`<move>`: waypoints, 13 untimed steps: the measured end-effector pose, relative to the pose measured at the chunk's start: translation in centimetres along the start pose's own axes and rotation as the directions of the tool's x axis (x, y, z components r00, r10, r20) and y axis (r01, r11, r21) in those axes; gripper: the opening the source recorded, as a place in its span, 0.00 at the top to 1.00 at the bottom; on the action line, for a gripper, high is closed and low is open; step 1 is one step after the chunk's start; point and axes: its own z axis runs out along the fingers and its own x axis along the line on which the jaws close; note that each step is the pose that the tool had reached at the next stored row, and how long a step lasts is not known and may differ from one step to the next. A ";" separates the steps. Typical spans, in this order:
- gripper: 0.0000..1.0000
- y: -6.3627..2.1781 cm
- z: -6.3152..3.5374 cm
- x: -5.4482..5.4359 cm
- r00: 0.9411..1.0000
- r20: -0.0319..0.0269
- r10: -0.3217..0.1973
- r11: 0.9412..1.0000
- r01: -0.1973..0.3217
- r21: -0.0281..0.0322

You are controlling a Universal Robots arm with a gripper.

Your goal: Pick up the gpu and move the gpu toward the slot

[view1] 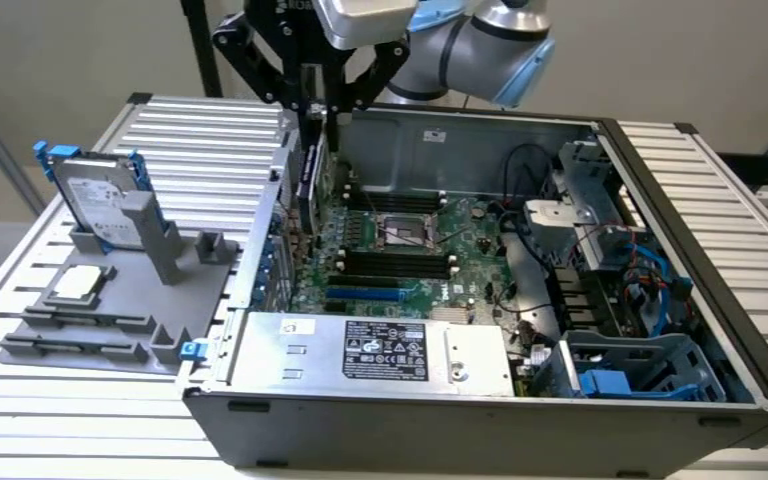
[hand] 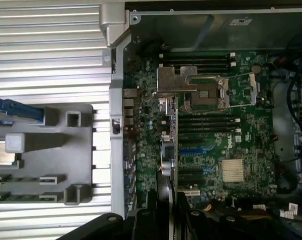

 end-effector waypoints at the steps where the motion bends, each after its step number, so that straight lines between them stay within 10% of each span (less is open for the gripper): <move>1: 0.74 0.03 0.11 -0.4 1.000 0.000 0.000 1.000 0.000 0.000; 13: 0.74 0.69 1.74 -5.8 1.000 -0.010 0.000 1.000 0.000 0.007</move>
